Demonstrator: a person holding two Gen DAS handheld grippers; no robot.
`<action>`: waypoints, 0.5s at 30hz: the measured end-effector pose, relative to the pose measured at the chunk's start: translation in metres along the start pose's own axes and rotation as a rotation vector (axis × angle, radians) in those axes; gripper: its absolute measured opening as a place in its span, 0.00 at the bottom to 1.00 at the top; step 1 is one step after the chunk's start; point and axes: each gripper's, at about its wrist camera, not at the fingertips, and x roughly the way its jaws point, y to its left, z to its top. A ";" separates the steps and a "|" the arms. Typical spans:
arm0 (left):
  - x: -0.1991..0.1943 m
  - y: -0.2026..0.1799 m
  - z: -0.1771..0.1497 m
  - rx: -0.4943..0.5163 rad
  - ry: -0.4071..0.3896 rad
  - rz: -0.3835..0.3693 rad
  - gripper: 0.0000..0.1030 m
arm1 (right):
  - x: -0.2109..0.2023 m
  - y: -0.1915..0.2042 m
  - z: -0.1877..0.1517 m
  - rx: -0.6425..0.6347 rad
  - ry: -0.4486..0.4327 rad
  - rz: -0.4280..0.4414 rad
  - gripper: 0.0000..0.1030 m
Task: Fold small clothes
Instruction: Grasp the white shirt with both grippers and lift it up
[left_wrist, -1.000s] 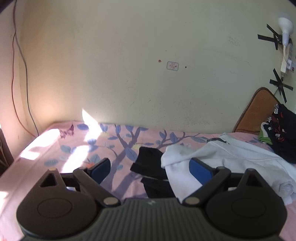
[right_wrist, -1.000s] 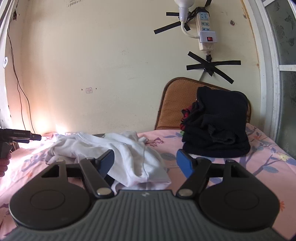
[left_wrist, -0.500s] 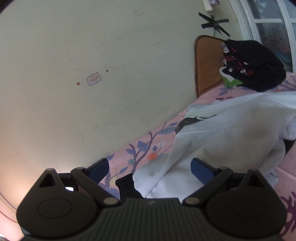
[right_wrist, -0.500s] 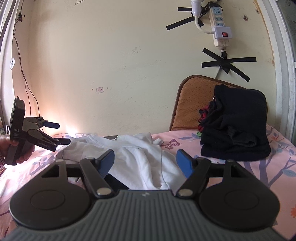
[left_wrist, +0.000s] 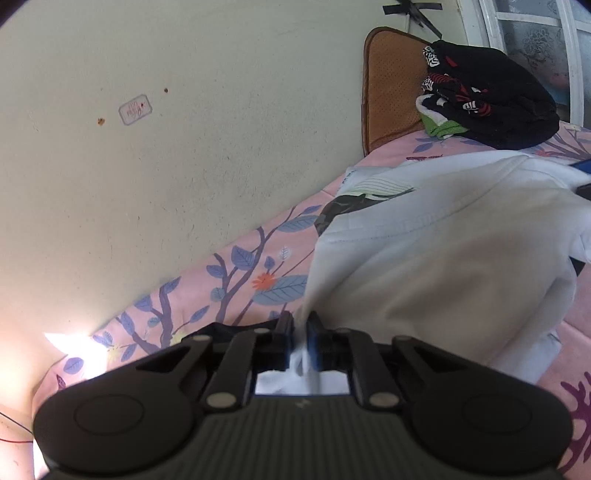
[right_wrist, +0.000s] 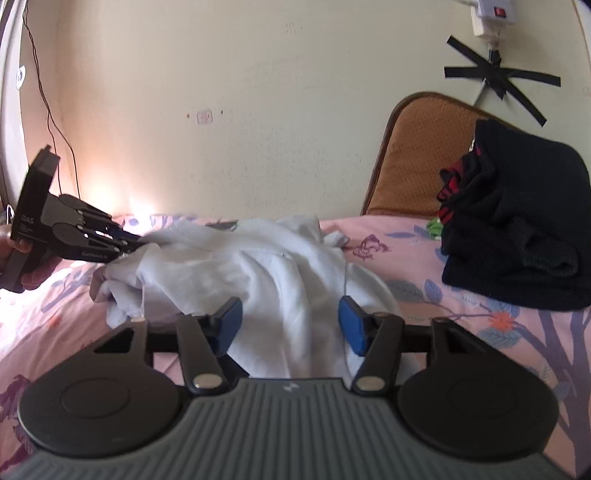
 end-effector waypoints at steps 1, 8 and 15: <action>-0.006 -0.003 -0.002 -0.008 -0.018 0.014 0.07 | 0.005 0.002 -0.002 -0.016 0.023 -0.002 0.21; -0.100 0.010 0.006 -0.218 -0.269 0.096 0.07 | -0.051 0.022 0.027 -0.112 -0.176 -0.059 0.05; -0.231 0.021 0.045 -0.320 -0.595 0.195 0.07 | -0.134 0.050 0.102 -0.211 -0.505 -0.120 0.04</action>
